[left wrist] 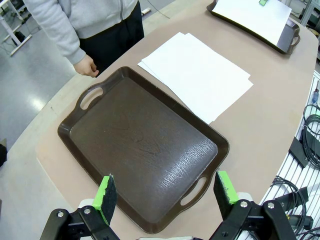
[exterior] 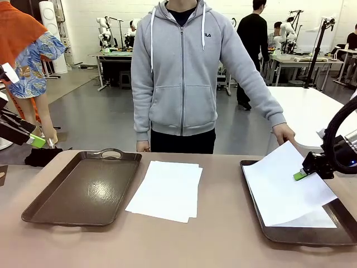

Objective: Sort the A4 documents.
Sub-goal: Place the A4 Paper in the designated Handle tray.

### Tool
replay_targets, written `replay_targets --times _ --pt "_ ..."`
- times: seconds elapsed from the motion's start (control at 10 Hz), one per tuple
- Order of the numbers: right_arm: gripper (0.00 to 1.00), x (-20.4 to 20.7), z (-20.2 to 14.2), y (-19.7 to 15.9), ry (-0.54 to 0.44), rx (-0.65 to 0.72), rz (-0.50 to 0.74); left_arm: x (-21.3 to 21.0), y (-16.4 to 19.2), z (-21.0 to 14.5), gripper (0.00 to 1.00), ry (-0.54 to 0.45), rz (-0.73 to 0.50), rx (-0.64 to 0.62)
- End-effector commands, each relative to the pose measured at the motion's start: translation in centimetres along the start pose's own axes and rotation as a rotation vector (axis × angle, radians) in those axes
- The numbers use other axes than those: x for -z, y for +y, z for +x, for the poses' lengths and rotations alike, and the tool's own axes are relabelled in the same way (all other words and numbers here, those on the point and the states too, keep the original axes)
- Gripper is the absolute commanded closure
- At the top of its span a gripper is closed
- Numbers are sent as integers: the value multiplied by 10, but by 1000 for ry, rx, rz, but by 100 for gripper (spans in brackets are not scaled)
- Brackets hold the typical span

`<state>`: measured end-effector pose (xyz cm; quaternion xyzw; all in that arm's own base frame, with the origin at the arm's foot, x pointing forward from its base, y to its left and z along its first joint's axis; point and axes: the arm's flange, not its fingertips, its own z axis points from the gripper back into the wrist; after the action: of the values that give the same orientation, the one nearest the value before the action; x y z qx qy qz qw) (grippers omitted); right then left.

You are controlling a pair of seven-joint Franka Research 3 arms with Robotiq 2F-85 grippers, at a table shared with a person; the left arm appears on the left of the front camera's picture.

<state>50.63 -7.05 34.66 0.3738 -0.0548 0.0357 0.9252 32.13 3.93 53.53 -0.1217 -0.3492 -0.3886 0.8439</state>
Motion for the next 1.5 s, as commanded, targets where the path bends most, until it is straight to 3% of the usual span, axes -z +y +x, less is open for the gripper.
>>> replay_targets --times 0.0,0.5,1.4 --pt "99 10 3 4 26 10 -61 1 1 -1 0 -7 -8 -3" --pt "99 18 4 -7 29 21 -182 1 1 -1 0 -7 -8 -3" --pt "99 21 -1 -21 36 62 -233 1 1 -1 0 -7 -8 -3"
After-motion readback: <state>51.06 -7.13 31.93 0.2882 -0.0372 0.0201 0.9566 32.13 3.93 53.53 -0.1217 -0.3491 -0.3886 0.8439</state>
